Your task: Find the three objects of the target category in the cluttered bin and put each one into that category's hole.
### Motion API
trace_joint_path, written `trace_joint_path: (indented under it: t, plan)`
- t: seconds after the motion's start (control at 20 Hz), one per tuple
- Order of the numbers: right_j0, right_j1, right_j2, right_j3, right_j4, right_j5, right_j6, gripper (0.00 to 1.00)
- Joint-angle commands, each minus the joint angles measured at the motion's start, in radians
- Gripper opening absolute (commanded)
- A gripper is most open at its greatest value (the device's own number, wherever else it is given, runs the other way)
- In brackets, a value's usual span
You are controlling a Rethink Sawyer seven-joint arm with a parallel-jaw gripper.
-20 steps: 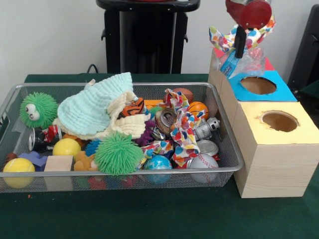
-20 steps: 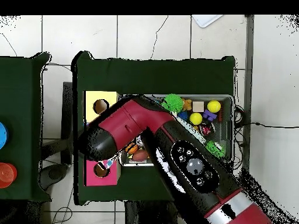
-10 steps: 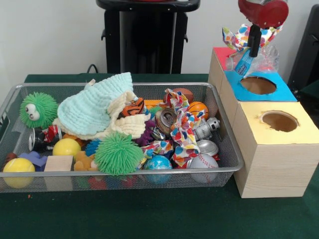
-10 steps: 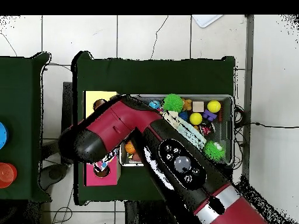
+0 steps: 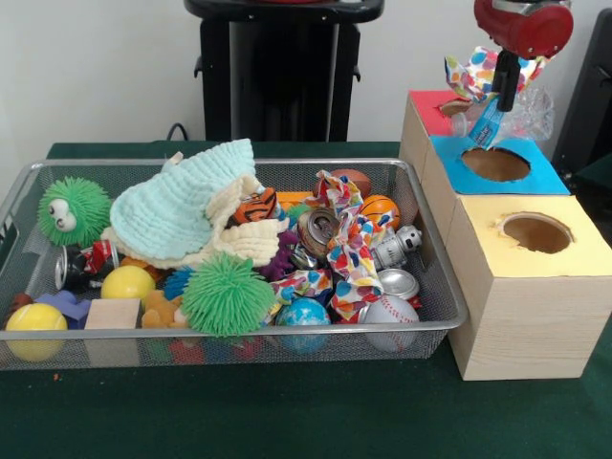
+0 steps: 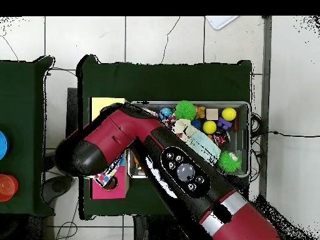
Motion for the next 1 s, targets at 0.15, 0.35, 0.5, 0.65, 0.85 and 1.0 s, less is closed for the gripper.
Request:
trace_joint_path:
  t: [0.15,0.35,0.5,0.65,0.85,1.0]
  plan:
    - [-0.021,0.064,0.032,-0.002,-0.105,0.091,-0.431,0.0]
    - [-0.032,0.067,0.057,0.006,-0.097,0.107,-0.493,0.0]
    - [-0.032,0.069,0.058,0.022,-0.105,0.087,-0.503,0.0]
    - [-0.031,0.067,0.056,0.039,-0.099,0.087,-0.517,0.0]
    - [-0.038,0.058,0.063,0.048,-0.077,0.081,-0.534,0.0]
    - [-0.038,0.054,0.063,0.052,-0.079,0.078,-0.547,0.0]
